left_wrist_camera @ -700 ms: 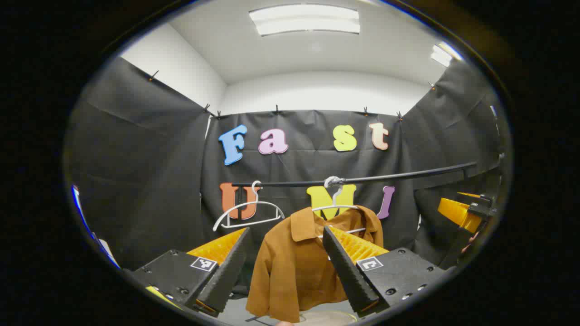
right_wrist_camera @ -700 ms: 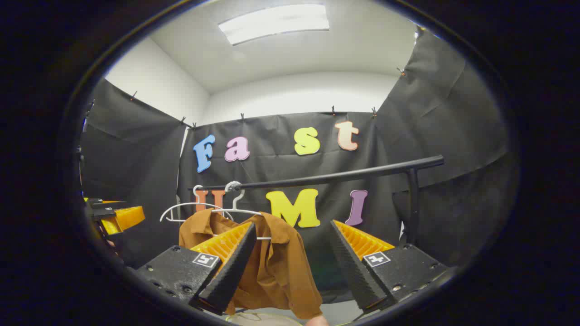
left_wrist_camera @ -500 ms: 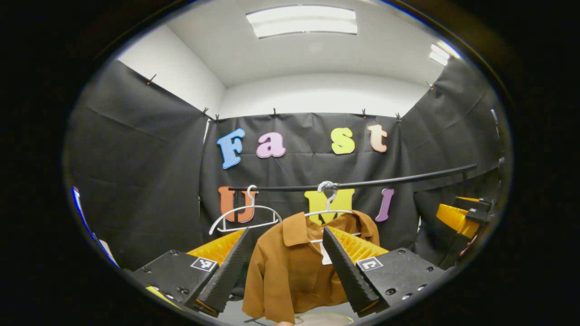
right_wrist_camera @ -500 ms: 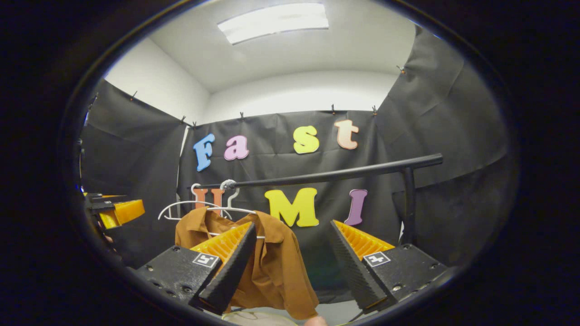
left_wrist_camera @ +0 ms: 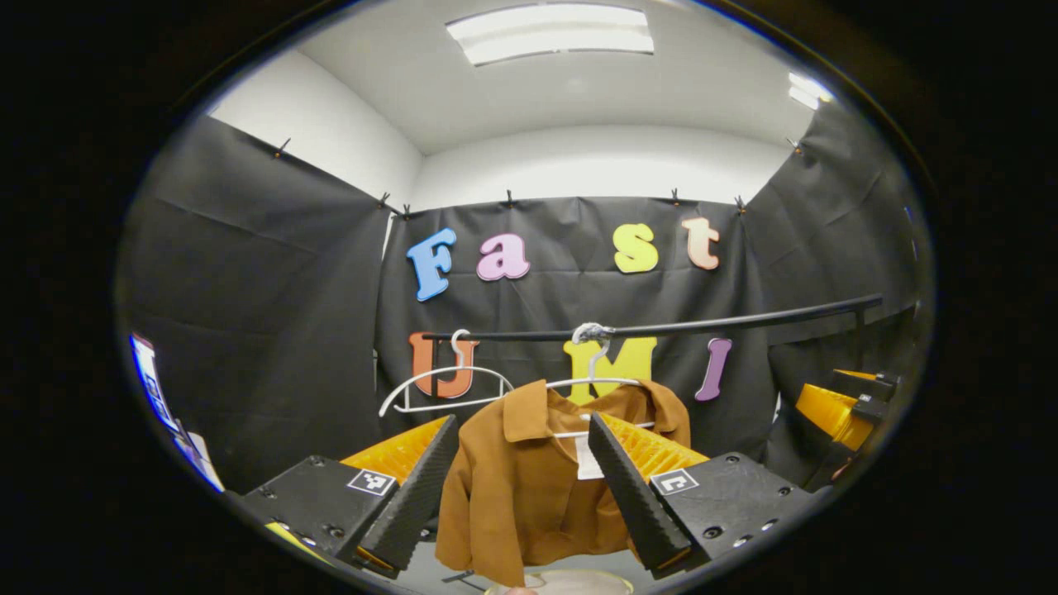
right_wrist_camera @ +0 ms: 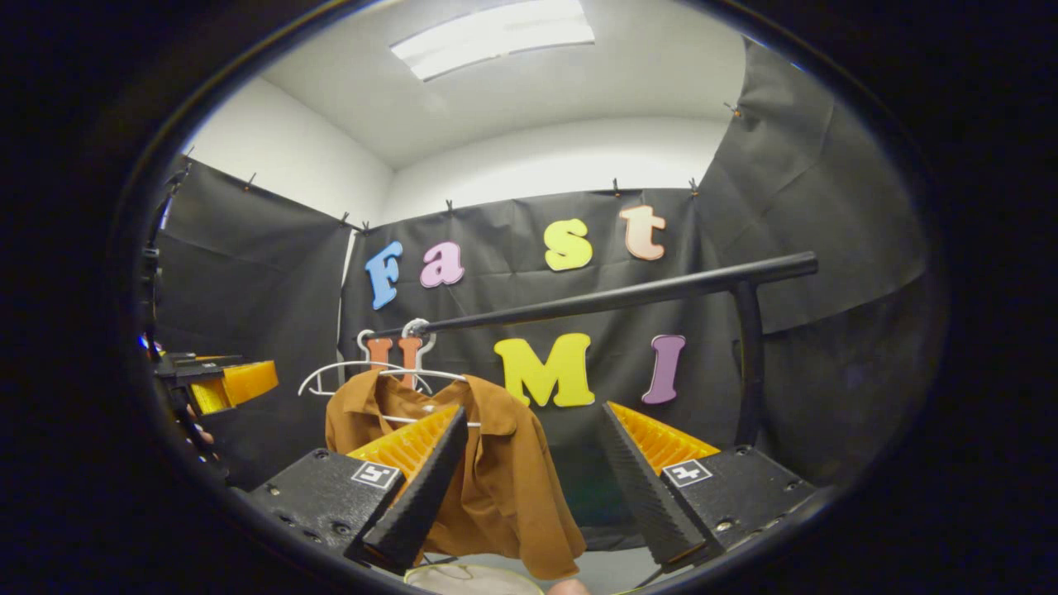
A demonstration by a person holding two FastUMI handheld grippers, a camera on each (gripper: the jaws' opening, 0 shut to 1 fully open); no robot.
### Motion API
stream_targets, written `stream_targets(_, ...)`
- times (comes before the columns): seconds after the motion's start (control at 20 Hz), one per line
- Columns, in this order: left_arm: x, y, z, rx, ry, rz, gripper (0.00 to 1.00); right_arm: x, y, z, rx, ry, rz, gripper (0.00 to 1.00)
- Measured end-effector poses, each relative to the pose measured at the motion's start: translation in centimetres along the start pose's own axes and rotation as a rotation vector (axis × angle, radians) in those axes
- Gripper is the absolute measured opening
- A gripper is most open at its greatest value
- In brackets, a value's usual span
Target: Grasp the clothes on the hanger with both hands and then place them into the laundry hamper below.
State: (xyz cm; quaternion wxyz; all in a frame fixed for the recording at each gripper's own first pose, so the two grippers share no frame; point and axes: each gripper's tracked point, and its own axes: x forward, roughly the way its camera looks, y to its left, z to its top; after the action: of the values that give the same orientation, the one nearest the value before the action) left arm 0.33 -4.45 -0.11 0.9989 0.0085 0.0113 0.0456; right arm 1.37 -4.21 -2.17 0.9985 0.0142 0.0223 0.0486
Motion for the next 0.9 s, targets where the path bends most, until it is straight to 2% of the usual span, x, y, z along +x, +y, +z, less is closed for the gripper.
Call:
stream_targets(0.2,-0.1,-0.1,-0.7,0.024,0.019,0.016,1.00,1.0,-0.6,-1.6,0.016,0.040,0.009,1.00)
stream_targets(0.35,0.6,0.3,-1.6,0.025,0.031,0.010,1.00,2.3,0.3,-3.0,0.012,0.065,0.013,0.99)
stream_targets(0.65,4.3,-0.4,-5.5,-0.032,0.104,-0.038,1.00,6.1,3.6,-5.4,0.015,0.103,0.031,1.00)
stream_targets(0.7,5.0,-0.4,-6.3,-0.039,0.120,-0.040,0.97,6.9,3.7,-5.7,0.012,0.108,0.031,1.00)
stream_targets(0.75,5.7,-0.3,-7.1,-0.045,0.139,-0.043,1.00,7.6,4.1,-6.1,0.010,0.114,0.035,0.99)
stream_targets(0.9,7.6,-0.1,-9.3,-0.052,0.175,-0.042,1.00,9.7,5.2,-7.3,-0.008,0.135,0.048,1.00)
